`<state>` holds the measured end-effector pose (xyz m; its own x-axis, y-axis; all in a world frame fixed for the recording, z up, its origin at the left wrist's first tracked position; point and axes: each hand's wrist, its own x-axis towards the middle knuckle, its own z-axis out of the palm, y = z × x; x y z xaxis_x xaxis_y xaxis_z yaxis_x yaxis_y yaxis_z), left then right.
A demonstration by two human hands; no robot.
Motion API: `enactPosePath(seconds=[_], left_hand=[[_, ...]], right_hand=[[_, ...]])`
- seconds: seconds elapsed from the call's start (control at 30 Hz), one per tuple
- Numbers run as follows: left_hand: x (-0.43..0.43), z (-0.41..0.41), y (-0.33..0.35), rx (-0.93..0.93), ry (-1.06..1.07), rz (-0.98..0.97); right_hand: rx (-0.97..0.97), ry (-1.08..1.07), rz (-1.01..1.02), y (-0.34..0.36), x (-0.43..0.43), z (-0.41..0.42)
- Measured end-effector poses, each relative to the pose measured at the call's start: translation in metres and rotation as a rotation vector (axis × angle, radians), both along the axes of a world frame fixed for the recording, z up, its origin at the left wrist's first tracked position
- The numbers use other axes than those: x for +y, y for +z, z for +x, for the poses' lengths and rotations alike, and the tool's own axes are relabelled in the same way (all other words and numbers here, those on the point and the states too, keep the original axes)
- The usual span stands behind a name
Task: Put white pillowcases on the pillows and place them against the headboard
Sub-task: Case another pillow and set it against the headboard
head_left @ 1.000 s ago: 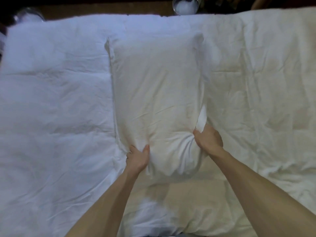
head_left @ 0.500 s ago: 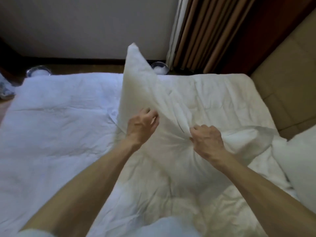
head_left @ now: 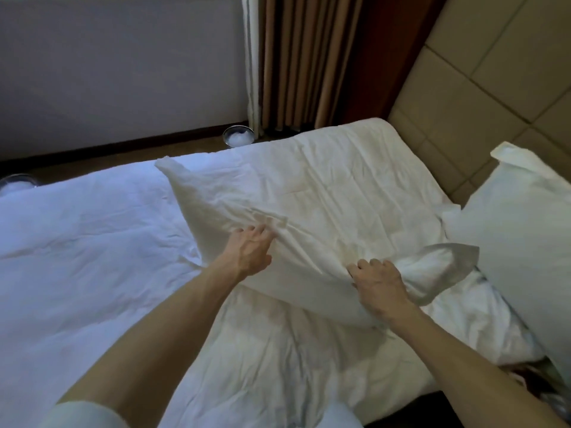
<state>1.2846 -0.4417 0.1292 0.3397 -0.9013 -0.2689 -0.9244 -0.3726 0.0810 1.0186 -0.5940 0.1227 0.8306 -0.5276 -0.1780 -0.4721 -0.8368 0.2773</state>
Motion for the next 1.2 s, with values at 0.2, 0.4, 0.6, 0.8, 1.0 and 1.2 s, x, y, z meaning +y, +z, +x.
enactPosePath(seconds=[0.2,0.4,0.6,0.8,1.0,1.2], left_hand=[[-0.005,0.002,-0.005,0.017,0.023,0.019],[-0.002,0.005,-0.002,0.028,0.021,0.012],[-0.008,0.014,0.016,-0.02,0.053,-0.293],[-0.034,0.024,0.023,-0.06,-0.095,-0.07],[-0.039,0.036,0.025,-0.32,-0.245,0.001],[-0.009,0.059,0.025,-0.375,-0.177,0.024]], right_hand=[[-0.08,-0.078,0.278,0.019,-0.009,0.018],[-0.047,-0.314,0.447,0.029,-0.016,0.061],[-0.009,-0.349,0.548,0.038,-0.028,0.091],[-0.101,-0.031,0.304,0.032,-0.016,0.089],[-0.204,0.101,0.134,0.044,-0.008,0.067],[-0.247,0.076,0.012,0.042,-0.002,0.057]])
